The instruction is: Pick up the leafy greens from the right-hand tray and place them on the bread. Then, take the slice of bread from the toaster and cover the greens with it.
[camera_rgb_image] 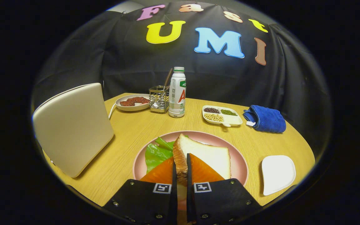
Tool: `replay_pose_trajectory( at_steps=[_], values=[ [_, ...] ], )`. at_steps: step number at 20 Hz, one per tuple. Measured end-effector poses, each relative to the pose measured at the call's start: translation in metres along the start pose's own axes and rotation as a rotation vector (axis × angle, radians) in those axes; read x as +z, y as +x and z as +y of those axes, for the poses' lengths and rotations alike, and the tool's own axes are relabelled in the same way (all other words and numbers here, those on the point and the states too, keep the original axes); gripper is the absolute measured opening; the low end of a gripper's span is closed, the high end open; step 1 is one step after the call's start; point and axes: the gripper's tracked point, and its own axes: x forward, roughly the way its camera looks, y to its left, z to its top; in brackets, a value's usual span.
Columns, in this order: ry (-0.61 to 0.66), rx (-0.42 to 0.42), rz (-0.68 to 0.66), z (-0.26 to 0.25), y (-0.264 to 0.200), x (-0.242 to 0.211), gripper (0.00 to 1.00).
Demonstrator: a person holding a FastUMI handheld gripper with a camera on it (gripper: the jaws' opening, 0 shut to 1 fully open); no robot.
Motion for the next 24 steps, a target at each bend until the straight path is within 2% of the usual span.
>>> replay_pose_trajectory(
  at_steps=[1,2,5,6,9,11,19,24],
  values=[
    [0.003,-0.001,0.005,0.001,0.001,-0.002,0.12],
    [0.009,0.015,0.0,0.005,0.0,-0.001,0.2],
    [0.082,0.081,0.003,0.017,0.002,-0.002,0.37],
    [0.119,0.091,-0.002,0.016,0.001,0.001,0.5],
    [0.243,0.131,-0.002,0.014,0.002,0.004,0.5],
    [0.273,0.153,-0.002,0.014,0.001,0.004,0.5],
    [0.196,0.12,-0.031,0.014,0.0,0.005,0.49],
    [0.203,0.125,-0.029,0.01,-0.004,0.015,0.49]
  ],
)
